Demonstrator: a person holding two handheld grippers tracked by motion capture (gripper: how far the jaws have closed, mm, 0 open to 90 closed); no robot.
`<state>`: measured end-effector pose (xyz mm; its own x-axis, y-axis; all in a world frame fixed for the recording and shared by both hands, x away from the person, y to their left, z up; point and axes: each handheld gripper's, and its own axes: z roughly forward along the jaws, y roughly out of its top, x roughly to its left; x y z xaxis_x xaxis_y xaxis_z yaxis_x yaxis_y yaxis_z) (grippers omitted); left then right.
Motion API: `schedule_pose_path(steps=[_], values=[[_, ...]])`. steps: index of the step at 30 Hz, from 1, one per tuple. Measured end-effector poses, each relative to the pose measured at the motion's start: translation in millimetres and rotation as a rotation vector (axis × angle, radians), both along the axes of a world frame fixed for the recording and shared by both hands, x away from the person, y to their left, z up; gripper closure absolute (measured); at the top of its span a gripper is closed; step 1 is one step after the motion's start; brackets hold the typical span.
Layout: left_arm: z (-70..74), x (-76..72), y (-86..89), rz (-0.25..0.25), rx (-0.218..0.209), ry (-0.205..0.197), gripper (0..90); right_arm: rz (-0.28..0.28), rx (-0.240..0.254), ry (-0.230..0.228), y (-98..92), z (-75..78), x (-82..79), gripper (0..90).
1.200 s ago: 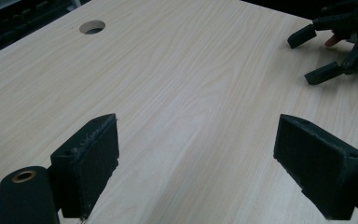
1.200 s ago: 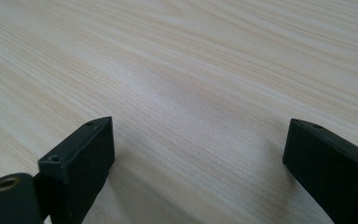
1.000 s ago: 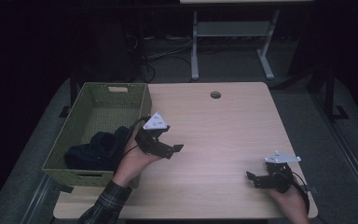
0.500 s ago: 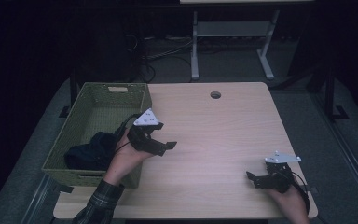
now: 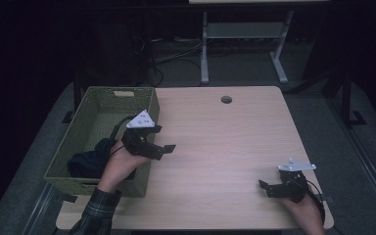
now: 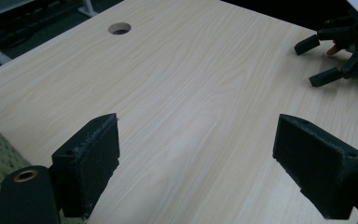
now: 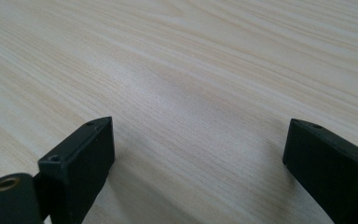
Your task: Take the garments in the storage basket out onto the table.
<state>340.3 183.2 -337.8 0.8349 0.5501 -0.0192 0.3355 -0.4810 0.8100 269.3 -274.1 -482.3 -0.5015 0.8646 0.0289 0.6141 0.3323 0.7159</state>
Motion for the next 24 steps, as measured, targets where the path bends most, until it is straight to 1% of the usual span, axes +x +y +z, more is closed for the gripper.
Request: schedule_pose_path(steps=[5,10,12,13,14,15,19,24], values=[[3.5,0.4,11.0,0.005,0.012,0.009,13.9,0.0,0.0,0.0,0.0,0.0,0.0,8.5],[6.2,0.6,18.9,0.014,0.01,0.01,14.0,0.0,0.0,0.0,0.0,0.0,0.0,8.5],[8.5,0.6,25.7,0.024,0.014,0.007,14.0,0.0,0.0,0.0,0.0,0.0,0.0,8.5],[8.5,0.6,25.7,0.024,0.014,0.007,13.9,0.0,0.0,0.0,0.0,0.0,0.0,8.5],[9.6,0.5,30.2,0.033,0.011,0.007,13.9,0.0,0.0,0.0,0.0,0.0,0.0,8.5],[9.6,0.5,30.2,0.033,0.011,0.007,13.9,0.0,0.0,0.0,0.0,0.0,0.0,8.5],[11.8,0.4,40.1,0.051,0.008,0.007,14.0,0.0,0.0,0.0,0.0,0.0,0.0,8.5],[13.6,0.5,51.5,0.068,0.013,0.004,14.0,0.0,0.0,0.0,0.0,0.0,0.0,8.5]])
